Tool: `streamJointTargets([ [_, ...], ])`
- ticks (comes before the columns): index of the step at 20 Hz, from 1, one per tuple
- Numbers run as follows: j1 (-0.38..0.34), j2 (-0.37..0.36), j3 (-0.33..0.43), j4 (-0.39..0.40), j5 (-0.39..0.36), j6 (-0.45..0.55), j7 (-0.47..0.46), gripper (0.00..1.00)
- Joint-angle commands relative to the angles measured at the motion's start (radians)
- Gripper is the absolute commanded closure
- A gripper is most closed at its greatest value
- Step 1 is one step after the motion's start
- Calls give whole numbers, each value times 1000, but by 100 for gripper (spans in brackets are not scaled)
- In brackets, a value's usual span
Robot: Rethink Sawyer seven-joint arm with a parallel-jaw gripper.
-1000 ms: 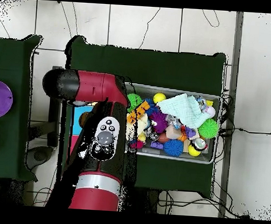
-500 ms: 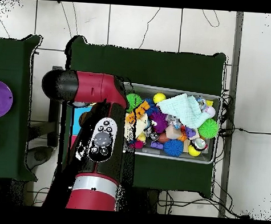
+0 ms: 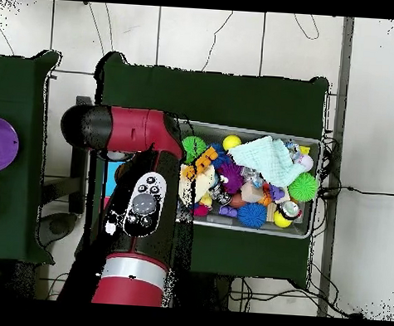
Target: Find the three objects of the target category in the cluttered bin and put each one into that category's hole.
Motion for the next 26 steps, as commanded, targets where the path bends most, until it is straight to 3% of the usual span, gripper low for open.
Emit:
streamJointTargets([
  [1, -13, 16, 38, 44, -50, 96, 102, 100],
  [3, -22, 19, 66, 51, -36, 55, 101, 100],
  [8, -46, 28, 149, 83, 4, -156, 95, 100],
  [11, -54, 37, 175, 89, 5, -215, 98, 100],
  [22, -70, 17, 191, 133, -13, -265, 105, 100],
  [24, -73, 26, 188, 130, -13, -242, 104, 100],
  [26, -68, 50, 170, 104, -19, -159, 104, 100],
])
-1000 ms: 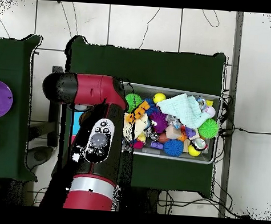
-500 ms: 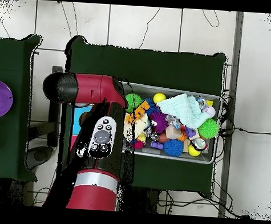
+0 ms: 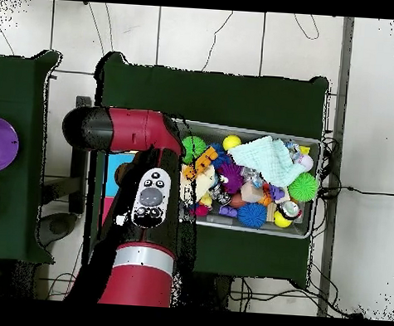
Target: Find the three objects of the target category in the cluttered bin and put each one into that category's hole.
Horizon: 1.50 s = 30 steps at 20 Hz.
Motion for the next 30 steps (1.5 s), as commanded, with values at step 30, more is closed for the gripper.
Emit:
streamJointTargets([
  [30, 31, 54, -19, 95, -35, 60, 161, 100],
])
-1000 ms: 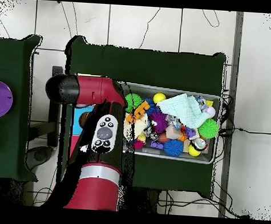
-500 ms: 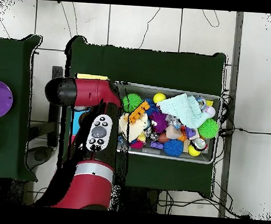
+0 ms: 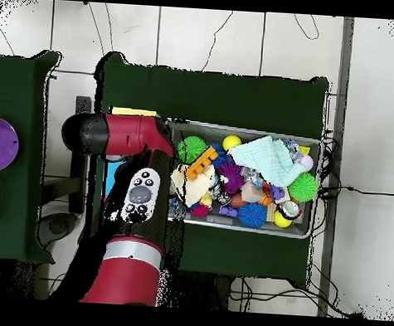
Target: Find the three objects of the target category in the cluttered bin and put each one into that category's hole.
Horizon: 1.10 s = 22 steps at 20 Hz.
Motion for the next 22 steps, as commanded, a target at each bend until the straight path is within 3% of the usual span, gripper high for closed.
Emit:
streamJointTargets([
  [1, -9, -3, 18, 110, -34, -28, 165, 100],
  [8, -1, -2, 2, 112, -36, 46, 167, 100],
  [16, 1, 25, -22, 83, -48, 207, 140, 100],
  [22, -15, 44, 5, 87, -39, 167, 120, 100],
])
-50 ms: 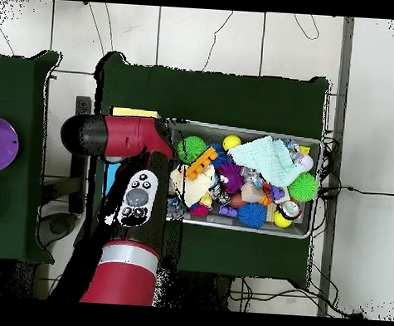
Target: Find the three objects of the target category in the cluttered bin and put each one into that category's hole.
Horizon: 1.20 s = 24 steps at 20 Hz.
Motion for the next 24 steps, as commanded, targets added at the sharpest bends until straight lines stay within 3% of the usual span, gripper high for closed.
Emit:
streamJointTargets([
  [1, -30, 53, 34, 80, -38, 154, 117, 100],
  [11, -98, 91, 159, 122, -8, -24, 64, 100],
  [24, -113, 135, 180, 105, -41, -106, 88, 100],
])
